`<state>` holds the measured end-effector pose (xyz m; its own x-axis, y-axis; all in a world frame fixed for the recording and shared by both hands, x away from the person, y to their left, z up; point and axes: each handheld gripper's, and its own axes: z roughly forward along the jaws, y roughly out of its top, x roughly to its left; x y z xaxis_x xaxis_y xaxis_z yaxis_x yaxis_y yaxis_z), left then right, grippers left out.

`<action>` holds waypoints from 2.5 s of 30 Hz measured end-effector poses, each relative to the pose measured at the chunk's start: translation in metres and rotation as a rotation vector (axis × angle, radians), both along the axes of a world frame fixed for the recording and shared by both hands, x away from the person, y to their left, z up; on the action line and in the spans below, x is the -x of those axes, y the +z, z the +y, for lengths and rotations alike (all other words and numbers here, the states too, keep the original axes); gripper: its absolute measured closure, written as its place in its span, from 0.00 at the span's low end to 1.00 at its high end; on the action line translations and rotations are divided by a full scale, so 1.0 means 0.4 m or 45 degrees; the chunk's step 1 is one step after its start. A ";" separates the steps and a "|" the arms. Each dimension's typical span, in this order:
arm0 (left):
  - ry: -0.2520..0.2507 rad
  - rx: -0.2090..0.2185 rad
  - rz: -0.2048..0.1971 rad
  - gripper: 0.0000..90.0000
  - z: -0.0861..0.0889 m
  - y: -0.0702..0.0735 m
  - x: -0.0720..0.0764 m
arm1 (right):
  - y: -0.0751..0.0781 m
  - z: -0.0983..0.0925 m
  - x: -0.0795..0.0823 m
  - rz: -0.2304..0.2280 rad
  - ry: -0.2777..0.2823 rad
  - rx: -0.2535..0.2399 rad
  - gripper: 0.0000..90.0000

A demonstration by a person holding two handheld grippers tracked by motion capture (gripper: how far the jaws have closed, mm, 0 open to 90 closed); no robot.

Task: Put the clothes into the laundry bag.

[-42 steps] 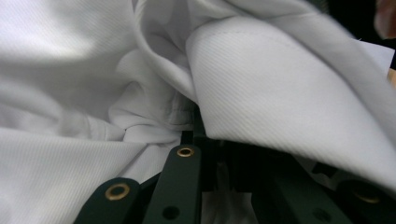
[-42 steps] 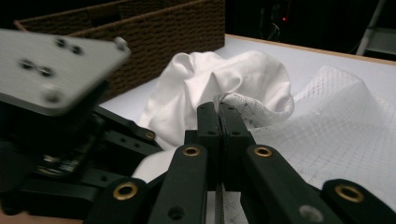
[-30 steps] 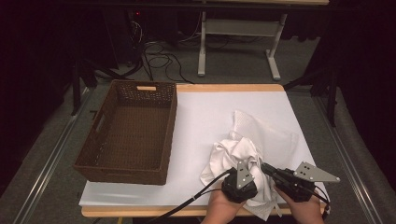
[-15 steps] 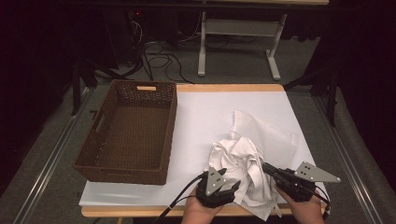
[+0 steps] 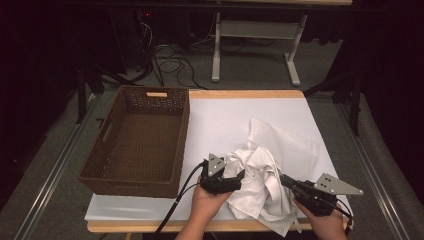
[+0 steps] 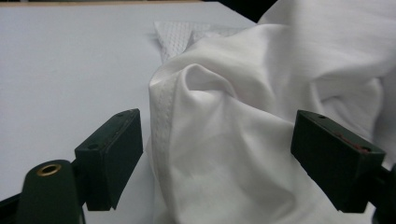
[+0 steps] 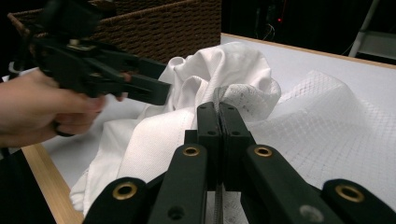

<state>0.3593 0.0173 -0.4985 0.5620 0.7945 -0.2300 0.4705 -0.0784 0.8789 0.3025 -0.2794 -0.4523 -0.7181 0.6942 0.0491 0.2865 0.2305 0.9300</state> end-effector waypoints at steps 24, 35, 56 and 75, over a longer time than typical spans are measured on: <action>-0.394 -0.081 -0.064 0.98 -0.191 -0.029 0.118 | -0.004 -0.003 -0.004 0.014 -0.019 -0.002 1.00; -0.424 -0.009 -0.060 0.73 -0.178 -0.030 0.131 | 0.005 0.001 0.005 -0.011 -0.012 0.000 1.00; -0.145 0.110 -0.165 0.31 -0.059 0.076 0.090 | -0.001 -0.005 0.000 -0.002 -0.023 0.008 1.00; -0.254 0.048 -0.204 0.94 -0.154 0.076 0.101 | -0.006 -0.002 -0.001 0.000 -0.018 0.016 1.00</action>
